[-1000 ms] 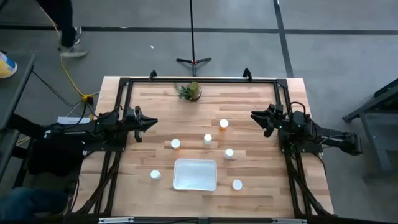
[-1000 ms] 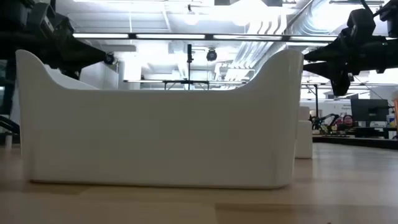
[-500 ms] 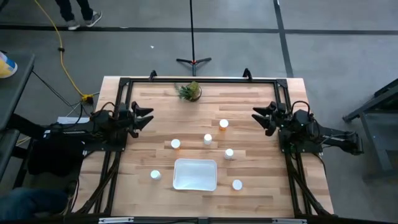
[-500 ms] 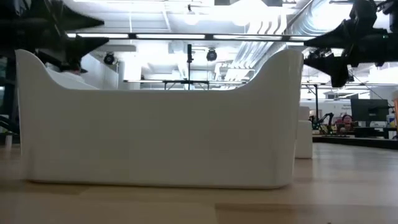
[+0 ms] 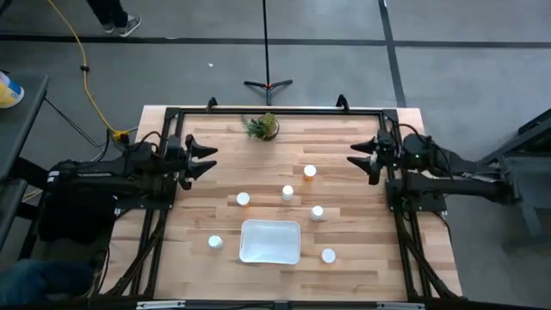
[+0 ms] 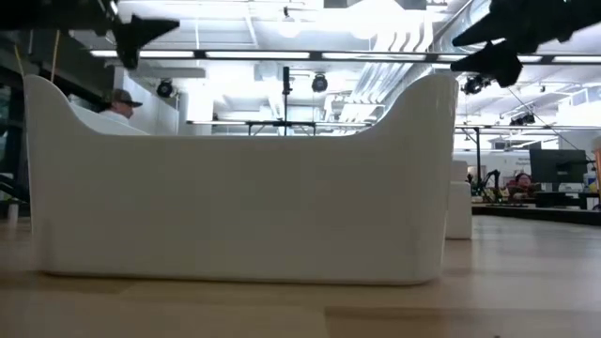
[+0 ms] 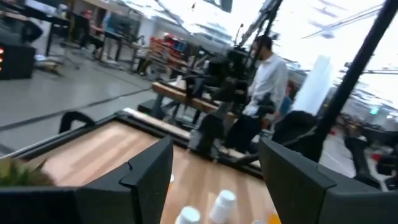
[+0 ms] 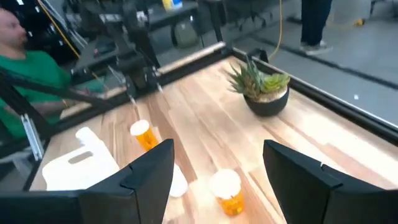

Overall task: Pick and place pill bottles into a basket
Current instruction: Put the top orange pill bottle into the white bin

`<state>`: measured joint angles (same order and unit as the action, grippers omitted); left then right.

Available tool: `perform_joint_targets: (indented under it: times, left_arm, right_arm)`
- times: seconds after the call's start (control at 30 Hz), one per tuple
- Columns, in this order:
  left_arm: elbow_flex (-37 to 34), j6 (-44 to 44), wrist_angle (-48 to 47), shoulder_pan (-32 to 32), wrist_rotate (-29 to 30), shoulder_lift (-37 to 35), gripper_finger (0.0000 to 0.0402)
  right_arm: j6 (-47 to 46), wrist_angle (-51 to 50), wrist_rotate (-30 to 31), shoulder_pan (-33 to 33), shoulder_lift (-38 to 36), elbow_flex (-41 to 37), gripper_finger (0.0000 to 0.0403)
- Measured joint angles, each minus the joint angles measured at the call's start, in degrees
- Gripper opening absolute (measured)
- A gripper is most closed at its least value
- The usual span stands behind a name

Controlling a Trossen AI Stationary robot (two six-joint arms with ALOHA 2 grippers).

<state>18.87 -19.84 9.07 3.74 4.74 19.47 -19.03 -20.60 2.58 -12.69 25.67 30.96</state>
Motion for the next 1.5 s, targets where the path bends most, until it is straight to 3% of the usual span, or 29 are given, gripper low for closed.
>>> perform_joint_targets:
  times: [0.27, 0.43, 0.6, 0.87, 1.03, 1.33, 1.5]
  left_arm:
    - [5.22, 1.06, 0.4, 0.01, -0.88, 1.37, 0.0269]
    - [5.33, 2.97, -0.97, 0.0, -0.29, 1.71, 0.0269]
    - [5.33, 3.35, -2.84, 0.01, 2.81, 3.56, 0.027]
    - [5.95, 4.34, -3.03, -0.01, 1.75, 8.64, 0.0344]
    - [7.43, -1.39, -2.88, -0.01, 3.24, 11.35, 0.0369]
    - [9.01, -1.9, -2.67, 0.01, 5.23, 12.62, 0.0356]
    - [9.29, -1.43, -2.55, 0.01, 5.33, 12.6, 0.0347]
  right_arm:
    - [0.17, -1.25, -2.8, 0.0, 10.9, 8.69, 0.025]
    - [5.42, -1.67, -6.66, 0.0, 16.92, 11.73, 0.0252]
    - [7.25, -4.13, -4.36, -0.01, 22.21, 13.9, 0.0253]
    - [14.29, -6.25, -6.1, 0.3, 30.66, 17.93, 0.0268]
    - [16.52, -9.11, -6.03, 0.76, 36.79, 21.47, 0.0281]
    - [18.95, -16.0, -4.56, 0.59, 46.83, 27.98, 0.0282]
    - [16.67, -16.86, -6.6, -0.4, 52.16, 30.87, 0.0282]
